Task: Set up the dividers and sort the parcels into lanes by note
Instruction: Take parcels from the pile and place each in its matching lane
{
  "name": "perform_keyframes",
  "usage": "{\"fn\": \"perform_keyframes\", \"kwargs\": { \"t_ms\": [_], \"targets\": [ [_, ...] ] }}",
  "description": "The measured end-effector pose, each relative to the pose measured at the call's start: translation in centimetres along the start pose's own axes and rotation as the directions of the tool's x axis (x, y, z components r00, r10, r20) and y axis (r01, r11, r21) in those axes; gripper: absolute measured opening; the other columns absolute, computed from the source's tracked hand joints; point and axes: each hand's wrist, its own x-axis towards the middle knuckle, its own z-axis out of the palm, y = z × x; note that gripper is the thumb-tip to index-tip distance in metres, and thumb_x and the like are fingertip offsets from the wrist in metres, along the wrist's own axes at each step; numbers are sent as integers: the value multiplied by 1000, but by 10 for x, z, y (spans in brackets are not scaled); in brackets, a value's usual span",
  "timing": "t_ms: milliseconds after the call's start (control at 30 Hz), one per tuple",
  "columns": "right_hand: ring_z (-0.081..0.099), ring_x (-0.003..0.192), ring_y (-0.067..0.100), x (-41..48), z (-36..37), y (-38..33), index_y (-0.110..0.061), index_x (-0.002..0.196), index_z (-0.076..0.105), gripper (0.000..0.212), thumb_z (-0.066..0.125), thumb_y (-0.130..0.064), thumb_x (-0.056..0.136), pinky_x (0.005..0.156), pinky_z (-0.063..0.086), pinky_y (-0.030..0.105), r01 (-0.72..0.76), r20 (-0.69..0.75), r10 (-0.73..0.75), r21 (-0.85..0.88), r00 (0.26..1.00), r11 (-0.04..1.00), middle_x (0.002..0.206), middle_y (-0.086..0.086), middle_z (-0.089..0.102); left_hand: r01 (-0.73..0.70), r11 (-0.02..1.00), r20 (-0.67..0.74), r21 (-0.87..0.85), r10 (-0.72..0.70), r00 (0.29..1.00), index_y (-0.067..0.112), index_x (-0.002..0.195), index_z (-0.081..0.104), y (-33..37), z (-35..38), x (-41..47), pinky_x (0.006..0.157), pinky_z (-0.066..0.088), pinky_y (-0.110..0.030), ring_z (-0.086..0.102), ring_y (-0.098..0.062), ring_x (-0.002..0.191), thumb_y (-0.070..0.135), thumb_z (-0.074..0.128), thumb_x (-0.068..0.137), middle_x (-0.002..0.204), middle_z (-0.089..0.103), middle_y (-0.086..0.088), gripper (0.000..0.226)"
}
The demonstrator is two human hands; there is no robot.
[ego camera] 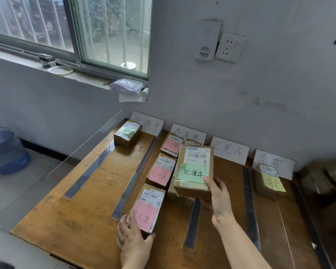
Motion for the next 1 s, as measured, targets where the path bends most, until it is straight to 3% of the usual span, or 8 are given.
{"fn": "perform_keyframes", "kwargs": {
  "t_ms": [233,367,433,500,667,767,833,1000],
  "targets": [
    [64,106,22,2,-8,2,-23,133,46,52,68,-35,87,83,52,38,-3,65,5,-26,998,1000,117,7,67,-53,988,33,143,48,998,25,151,-9,10,1,2,121,9,-46,-5,-27,148,54,69,80,155,-5,-6,109],
    [65,104,20,1,0,-4,-23,134,46,52,67,-35,88,98,51,46,12,118,-6,-47,993,999,115,6,68,-263,944,11,200,266,964,32,152,-2,18,-10,-14,120,8,-48,-10,-25,147,58,63,81,154,-15,1,100],
    [66,103,21,0,10,-8,-23,132,47,52,68,-36,86,99,51,46,27,144,-20,-47,989,999,113,4,69,-455,888,-73,63,459,886,40,147,16,19,-18,-18,118,26,-49,6,-18,145,62,59,77,152,0,9,86],
    [66,104,21,-1,24,-12,-25,129,50,48,67,-37,86,100,50,46,28,176,-21,-39,984,999,111,2,70,-526,834,-102,-165,516,850,50,137,21,28,-35,-19,113,37,-42,17,-4,137,70,50,76,147,18,17,70],
    [67,102,21,-4,66,-17,-28,127,53,49,70,-44,83,91,53,43,20,265,-9,-37,964,999,111,1,71,-401,693,-119,-600,418,901,63,132,20,64,-92,7,97,46,-39,45,-1,119,100,42,48,135,36,24,94],
    [68,95,17,-3,95,-19,-27,123,55,38,66,-39,88,75,53,29,24,305,-9,-45,952,999,108,2,70,-339,630,-45,-699,434,900,62,129,29,73,-120,28,82,53,-23,56,-3,113,95,51,55,133,50,18,84],
    [68,97,17,1,115,-19,-27,124,56,40,66,-42,88,78,55,31,22,310,-2,-60,951,998,109,1,70,-297,607,-18,-737,422,907,50,131,37,77,-137,43,70,53,-15,60,2,102,70,55,74,118,58,21,63],
    [64,105,15,24,173,-16,-25,130,56,42,61,-42,92,90,54,33,7,320,14,-65,947,998,114,1,69,-250,601,3,-759,388,922,44,132,40,77,-166,102,83,48,-22,53,1,103,36,51,96,111,55,22,38]
  ]
}}
